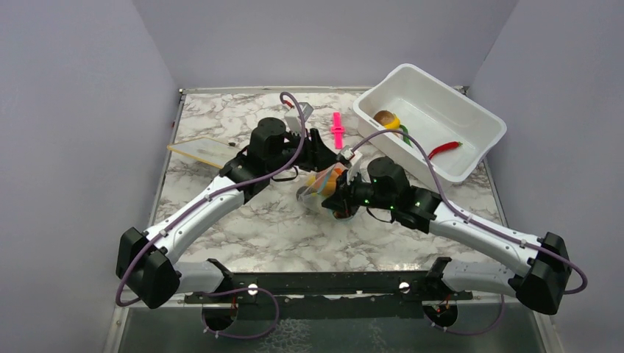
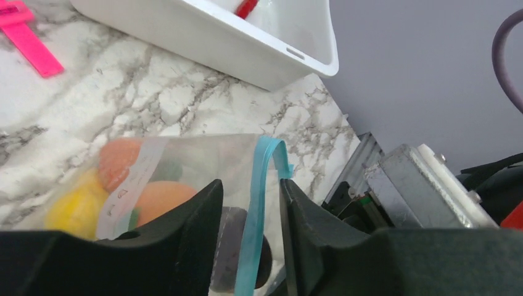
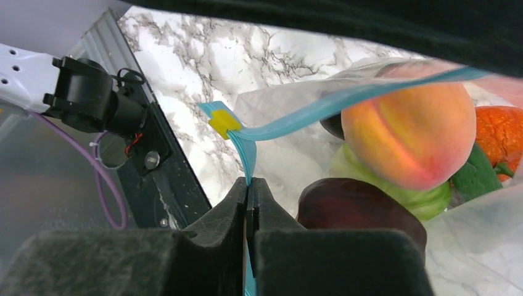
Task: Place the food in the zip-top bag and seal the zipper
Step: Zip the zipper food storage bag at the center of the board.
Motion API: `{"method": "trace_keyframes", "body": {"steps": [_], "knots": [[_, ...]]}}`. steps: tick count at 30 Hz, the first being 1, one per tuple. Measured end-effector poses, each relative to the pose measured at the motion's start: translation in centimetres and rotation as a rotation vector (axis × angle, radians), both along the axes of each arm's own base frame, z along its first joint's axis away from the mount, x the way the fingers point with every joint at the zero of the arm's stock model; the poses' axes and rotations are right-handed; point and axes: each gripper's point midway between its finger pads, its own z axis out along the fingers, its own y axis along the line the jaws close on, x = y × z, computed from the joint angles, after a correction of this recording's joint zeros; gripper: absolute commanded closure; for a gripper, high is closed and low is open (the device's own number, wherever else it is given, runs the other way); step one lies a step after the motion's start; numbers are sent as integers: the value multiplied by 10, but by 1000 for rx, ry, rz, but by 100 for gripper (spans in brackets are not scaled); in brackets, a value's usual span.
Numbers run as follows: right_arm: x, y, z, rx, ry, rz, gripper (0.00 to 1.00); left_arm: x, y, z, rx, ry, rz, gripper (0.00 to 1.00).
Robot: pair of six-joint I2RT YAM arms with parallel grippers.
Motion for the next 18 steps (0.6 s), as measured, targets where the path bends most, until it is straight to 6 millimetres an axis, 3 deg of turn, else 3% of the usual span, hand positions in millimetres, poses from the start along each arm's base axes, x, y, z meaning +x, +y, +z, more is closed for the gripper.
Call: {"method": "trace_keyframes", "body": {"steps": [5,11,13,18], "knots": [[-2,-6,18,45,-24,-22,99,-1,13,21,62,-187,-20,53],[-1,-13,33,73,-60,-51,99,-20,46,56,139,-541,-48,54],[-1,-15,34,72,-65,-59,99,-34,56,51,174,-649,-89,54],[-1,-21,33,52,-71,-71,99,-63,64,15,245,-806,-245,54]]}}
